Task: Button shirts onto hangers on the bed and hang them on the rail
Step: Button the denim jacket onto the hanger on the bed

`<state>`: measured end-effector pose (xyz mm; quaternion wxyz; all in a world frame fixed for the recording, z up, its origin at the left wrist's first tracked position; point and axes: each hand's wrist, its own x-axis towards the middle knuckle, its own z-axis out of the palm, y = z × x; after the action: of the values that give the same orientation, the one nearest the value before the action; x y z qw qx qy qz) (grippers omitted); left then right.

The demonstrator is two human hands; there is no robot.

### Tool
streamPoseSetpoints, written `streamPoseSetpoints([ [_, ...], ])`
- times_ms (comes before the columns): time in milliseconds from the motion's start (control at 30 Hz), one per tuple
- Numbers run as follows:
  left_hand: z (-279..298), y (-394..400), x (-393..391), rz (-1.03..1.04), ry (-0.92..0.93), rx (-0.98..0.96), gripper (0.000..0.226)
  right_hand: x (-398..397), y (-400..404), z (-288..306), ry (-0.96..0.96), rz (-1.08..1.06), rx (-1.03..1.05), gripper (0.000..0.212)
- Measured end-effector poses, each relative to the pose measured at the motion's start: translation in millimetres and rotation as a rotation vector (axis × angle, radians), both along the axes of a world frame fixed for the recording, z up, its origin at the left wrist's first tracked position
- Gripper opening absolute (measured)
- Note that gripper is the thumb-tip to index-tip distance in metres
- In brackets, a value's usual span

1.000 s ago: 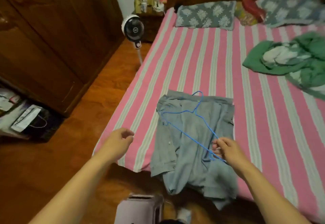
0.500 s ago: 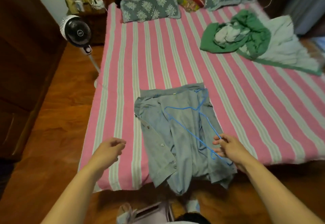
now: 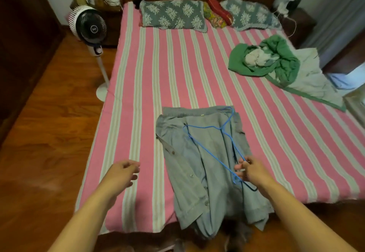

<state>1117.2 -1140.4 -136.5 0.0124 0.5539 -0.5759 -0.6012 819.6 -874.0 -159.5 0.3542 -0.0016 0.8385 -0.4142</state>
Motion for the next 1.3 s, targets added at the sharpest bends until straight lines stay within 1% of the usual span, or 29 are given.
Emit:
streamPoseSetpoints([
  [133,-34.8,45.6,-66.1,0.098,-0.042,0.03,0.013,-71.7,5.0,-14.5,0.016,0.094,-0.006,0.026],
  [333,-83.3,122.5,-174.4,0.094,-0.132,0.094,0.012,-180.0,23.1,-38.1,-0.023,0.221,-0.027,0.026],
  [433,-103.8,134.6,-209.6,0.103,-0.157,0.076,0.014,-211.5,18.6,-45.4,-0.068,0.259,-0.063,0.033],
  [500,-120.1,129.5,-224.7,0.121,-0.19,0.083,0.015,-224.5,12.2,-53.7,-0.059,0.278,-0.071,0.033],
  [567,-139.2,111.1,-235.0,0.119,-0.233,0.042,0.007,-230.6,6.0,-65.2,-0.05,0.285,-0.08,0.032],
  [600,-153.5,95.7,-239.8,0.119,-0.26,-0.013,0.012,-232.3,2.3,-71.2,-0.049,0.271,-0.101,0.032],
  [700,-198.5,39.5,-255.9,0.16,-0.417,-0.227,0.059,-232.8,-9.8,-93.5,-0.007,0.246,-0.145,0.031],
  [733,-211.8,22.9,-259.5,0.171,-0.465,-0.268,0.074,-231.8,-15.5,-102.7,0.009,0.243,-0.148,0.03],
  [767,-223.1,9.5,-261.1,0.165,-0.512,-0.274,0.083,-229.9,-21.7,-112.6,0.015,0.242,-0.142,0.03],
  [833,-252.4,-12.2,-255.0,0.173,-0.557,-0.213,0.089,-225.3,-36.1,-128.9,0.001,0.238,-0.129,0.029],
  [867,-265.3,-20.4,-249.3,0.176,-0.561,-0.172,0.085,-223.5,-43.1,-134.6,-0.017,0.247,-0.122,0.029],
  [900,-275.8,-28.4,-243.1,0.151,-0.553,-0.153,0.076,-223.4,-49.1,-139.9,-0.039,0.267,-0.109,0.028],
  [967,-290.6,-44.8,-227.5,0.063,-0.528,-0.172,0.046,-225.8,-60.9,-148.2,-0.074,0.331,-0.082,0.026],
  [1000,-292.9,-51.1,-218.9,0.064,-0.497,-0.204,0.032,-228.6,-65.5,-148.8,-0.074,0.351,-0.065,0.026],
  [1033,-295.8,-58.8,-206.6,0.118,-0.445,-0.228,0.022,-233.4,-69.4,-151.3,-0.06,0.358,-0.043,0.026],
  [1067,-295.0,-65.7,-194.6,0.222,-0.388,-0.258,0.017,-239.5,-71.4,-153.2,-0.044,0.36,-0.019,0.026],
  [1133,-277.4,-80.9,-171.8,0.499,-0.251,-0.289,0.017,-252.6,-68.9,-155.4,-0.005,0.392,0.03,0.024],
  [1200,-235.6,-95.1,-159.2,0.769,-0.007,-0.264,0.013,-266.6,-62.7,-159.1,0.03,0.468,0.099,0.022],
  [1233,-212.1,-104.6,-155.4,0.834,0.108,-0.252,0.014,-271.6,-60.9,-160.6,0.043,0.499,0.127,0.021],
  [1267,-187.2,-111.0,-153.9,0.84,0.179,-0.248,0.016,-274.4,-60.9,-162.4,0.042,0.523,0.15,0.021],
  [1300,-166.4,-112.9,-154.5,0.773,0.206,-0.238,0.017,-277.1,-62.2,-165.3,0.047,0.541,0.169,0.021],
])
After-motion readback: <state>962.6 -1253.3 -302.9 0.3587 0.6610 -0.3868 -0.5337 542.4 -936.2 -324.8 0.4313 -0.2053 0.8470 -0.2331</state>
